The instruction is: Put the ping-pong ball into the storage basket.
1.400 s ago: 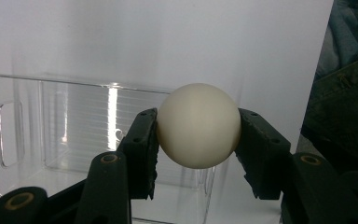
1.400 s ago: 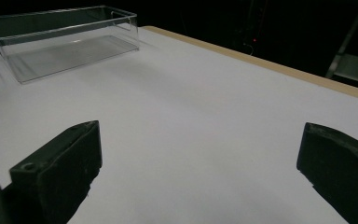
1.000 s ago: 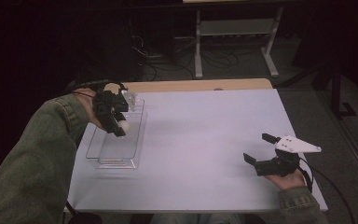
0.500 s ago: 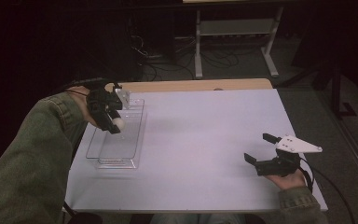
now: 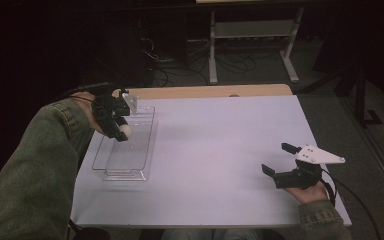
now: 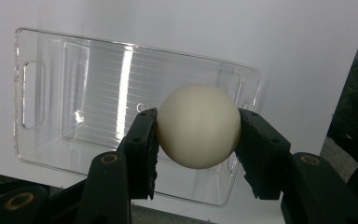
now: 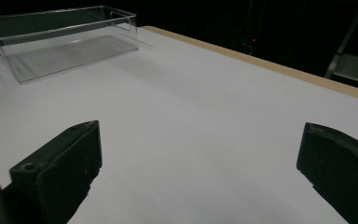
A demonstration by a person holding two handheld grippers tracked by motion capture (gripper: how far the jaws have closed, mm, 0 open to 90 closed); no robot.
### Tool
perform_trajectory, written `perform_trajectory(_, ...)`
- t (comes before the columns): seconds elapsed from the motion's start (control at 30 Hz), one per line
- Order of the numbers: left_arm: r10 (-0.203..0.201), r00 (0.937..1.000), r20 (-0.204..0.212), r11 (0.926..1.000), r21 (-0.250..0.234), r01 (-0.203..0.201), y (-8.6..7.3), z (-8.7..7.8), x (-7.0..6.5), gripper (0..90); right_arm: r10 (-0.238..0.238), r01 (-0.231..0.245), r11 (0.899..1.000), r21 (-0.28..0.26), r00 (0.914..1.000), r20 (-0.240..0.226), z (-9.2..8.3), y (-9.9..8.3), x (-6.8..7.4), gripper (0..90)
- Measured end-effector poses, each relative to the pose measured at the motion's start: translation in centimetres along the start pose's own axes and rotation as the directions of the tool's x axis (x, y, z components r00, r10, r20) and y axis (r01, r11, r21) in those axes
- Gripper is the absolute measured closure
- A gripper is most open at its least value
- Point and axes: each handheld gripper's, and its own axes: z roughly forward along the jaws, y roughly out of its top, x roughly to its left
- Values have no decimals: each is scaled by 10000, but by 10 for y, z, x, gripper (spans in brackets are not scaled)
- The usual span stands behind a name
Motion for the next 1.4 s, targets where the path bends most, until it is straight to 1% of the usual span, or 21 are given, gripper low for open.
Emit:
perform_trajectory(0.1, -72, 9999, -140, 10000, -43, 72, -1, 2, 1, 507, -4, 4, 10000, 0, 10000, 3, 0, 0, 0, 0)
perform_trajectory(0.33, -65, 9999, -132, 10000, -63, 65, 0, 5, 1, 507, 31, -30, 10000, -42, 10000, 36, -1, 0, -1, 0)
perform_trajectory(0.43, 47, 9999, -102, 10000, -40, -48, 1, 7, 2, 507, 35, -35, 10000, -40, 10000, 35, -1, 0, -1, 0)
perform_trajectory(0.6, -4, 10000, 10, 10000, -34, 4, -1, 13, 1, 508, 26, -26, 10000, -50, 10000, 42, -1, 0, -1, 0)
perform_trajectory(0.77, -44, 10000, 1, 9999, -90, 44, -5, 20, 2, 507, 33, -33, 10000, -27, 10000, 44, -1, 0, -1, 0)
perform_trajectory(0.93, 25, 10000, 66, 10000, -55, -24, -5, 25, 2, 507, 22, -22, 10000, -21, 10000, 56, -1, 0, 0, 0)
perform_trajectory(1.07, -49, 9999, 131, 10000, -79, 50, -5, 30, 1, 508, 37, -37, 10000, -7, 10000, 48, -1, 0, 0, 0)
perform_trajectory(1.17, -5, 9999, 120, 10000, 22, 5, -5, 34, 1, 507, 42, -42, 10000, 11, 10000, 32, 0, -1, -1, 0)
perform_trajectory(1.27, -7, 9998, 205, 9999, -129, 10, -5, 36, 0, 508, 34, -34, 10000, -1, 10000, 32, -1, -1, -1, 0)
perform_trajectory(1.4, -59, 9995, 297, 9999, -123, 63, -7, 43, 0, 508, 87, -86, 10000, -41, 10000, 50, -2, -1, -1, 0)
